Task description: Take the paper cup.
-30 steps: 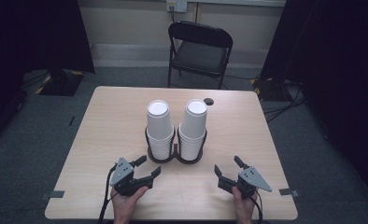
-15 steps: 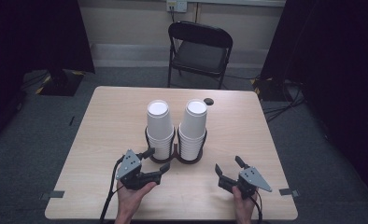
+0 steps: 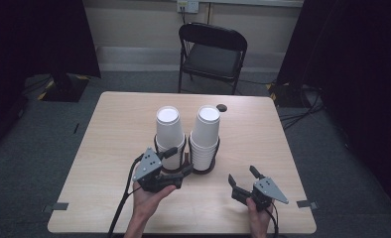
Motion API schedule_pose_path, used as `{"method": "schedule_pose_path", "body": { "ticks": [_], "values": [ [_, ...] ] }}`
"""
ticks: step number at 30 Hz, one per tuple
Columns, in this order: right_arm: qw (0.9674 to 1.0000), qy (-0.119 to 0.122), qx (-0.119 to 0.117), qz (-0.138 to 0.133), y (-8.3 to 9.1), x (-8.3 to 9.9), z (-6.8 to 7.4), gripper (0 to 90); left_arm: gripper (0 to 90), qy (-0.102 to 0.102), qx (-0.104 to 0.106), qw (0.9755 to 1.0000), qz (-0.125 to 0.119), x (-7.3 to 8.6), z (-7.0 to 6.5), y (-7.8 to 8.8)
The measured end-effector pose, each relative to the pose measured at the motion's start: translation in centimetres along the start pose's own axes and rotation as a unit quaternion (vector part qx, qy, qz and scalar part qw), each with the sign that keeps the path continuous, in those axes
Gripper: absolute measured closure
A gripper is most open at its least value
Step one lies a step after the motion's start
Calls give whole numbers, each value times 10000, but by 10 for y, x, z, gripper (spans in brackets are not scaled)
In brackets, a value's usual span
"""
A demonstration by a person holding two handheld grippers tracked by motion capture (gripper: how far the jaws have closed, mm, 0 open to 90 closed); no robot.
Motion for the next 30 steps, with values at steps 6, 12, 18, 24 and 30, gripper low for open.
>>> {"method": "schedule_pose_path", "body": {
  "ticks": [6,12,18,24,30],
  "values": [
    [10000,16,-8,21,0,0,0,152,252,-157,-92,9998,100,-17,0,-14],
    [10000,4,-17,22,0,0,0,152,246,-168,-124,9997,132,-29,2,-24],
    [10000,-5,-13,28,0,0,0,152,247,-291,-194,9993,99,-47,-1,-32],
    [10000,-18,-16,37,-1,0,-1,152,246,-362,-374,9986,133,-60,2,-41],
    [10000,-36,-19,33,-1,0,-1,154,246,-336,-567,9978,94,-67,2,-49]
  ]
}}
Point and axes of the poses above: each handheld gripper's, and its own axes: y roughly backward along the jaws, x roughly out of its underside, z roughly to its left, the point moved 2 cm from there along -y, roughly forward along the jaws
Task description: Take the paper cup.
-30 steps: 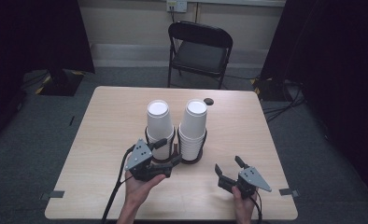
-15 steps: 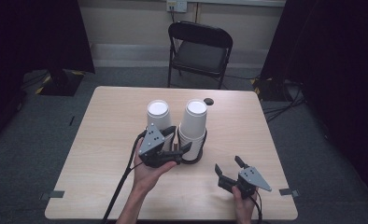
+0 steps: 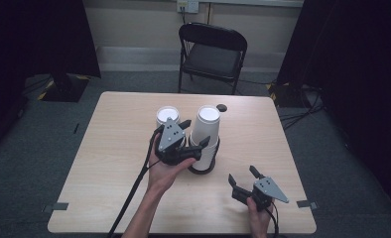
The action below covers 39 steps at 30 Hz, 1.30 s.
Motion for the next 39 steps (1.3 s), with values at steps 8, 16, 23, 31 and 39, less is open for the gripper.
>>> {"method": "schedule_pose_path", "body": {
  "ticks": [8,16,23,31,39],
  "values": [
    [10000,-40,-2,20,0,0,-1,156,247,-89,-143,9998,81,-8,0,-11],
    [10000,-59,-4,16,0,0,-1,156,246,-115,-230,9995,190,-17,3,-21],
    [10000,-87,14,46,-1,0,-2,160,243,-187,-293,9990,283,-20,5,-32],
    [9999,-93,-5,42,-1,0,-2,160,187,-99,-435,9984,353,-24,8,-48],
    [9999,-93,-17,42,-1,0,-2,160,180,-130,-415,9975,553,-21,9,-59]
  ]
}}
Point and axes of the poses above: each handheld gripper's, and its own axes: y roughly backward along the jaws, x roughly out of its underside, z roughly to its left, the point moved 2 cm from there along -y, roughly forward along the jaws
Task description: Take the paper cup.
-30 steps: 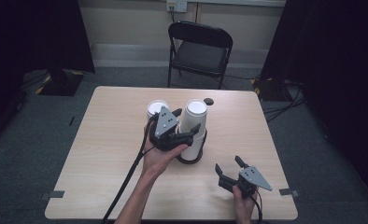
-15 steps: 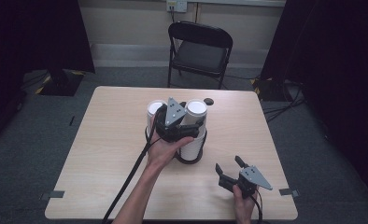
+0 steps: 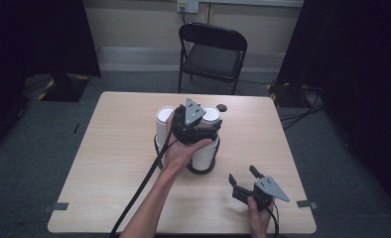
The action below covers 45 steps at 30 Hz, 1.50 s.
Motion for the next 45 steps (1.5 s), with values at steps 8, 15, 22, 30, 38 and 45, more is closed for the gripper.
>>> {"method": "schedule_pose_path", "body": {
  "ticks": [8,15,22,30,38,45],
  "values": [
    [10000,-1,7,-20,0,0,0,160,182,-60,-3,9999,129,5,-2,-9],
    [10000,6,8,-23,0,0,0,160,185,-17,-30,9998,174,9,-3,-12],
    [10000,14,13,-13,0,0,0,160,222,74,-69,9998,198,8,-2,-12],
    [10000,-4,5,-4,0,0,0,160,229,94,-1,9996,271,7,0,-12],
    [10000,-2,5,-3,0,0,0,160,231,164,-36,9997,198,6,-1,-11],
    [10000,7,0,-12,0,0,0,160,232,209,-27,9998,7,-1,0,-6]
  ]
}}
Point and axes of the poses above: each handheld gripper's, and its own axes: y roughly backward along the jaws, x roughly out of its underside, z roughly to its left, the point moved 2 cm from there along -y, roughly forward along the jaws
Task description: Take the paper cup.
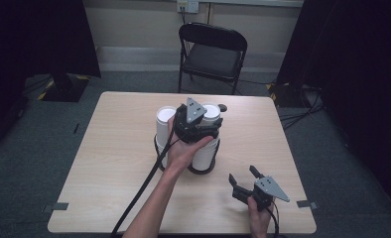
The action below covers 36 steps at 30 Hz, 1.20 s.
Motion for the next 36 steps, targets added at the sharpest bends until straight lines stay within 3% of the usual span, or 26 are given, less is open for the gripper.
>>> {"method": "schedule_pose_path", "body": {
  "ticks": [11,21,31,36],
  "values": [
    [10000,-32,2,-5,0,0,0,160,233,-11,-40,10000,-25,1,-1,2],
    [10000,-10,-3,1,0,0,0,160,233,90,-99,9992,-371,-5,-1,10],
    [10000,-38,0,12,0,0,0,160,233,144,-11,9988,-468,-7,0,12],
    [10000,-27,0,15,0,0,0,160,232,136,21,9971,-752,-13,0,19]
  ]
}}
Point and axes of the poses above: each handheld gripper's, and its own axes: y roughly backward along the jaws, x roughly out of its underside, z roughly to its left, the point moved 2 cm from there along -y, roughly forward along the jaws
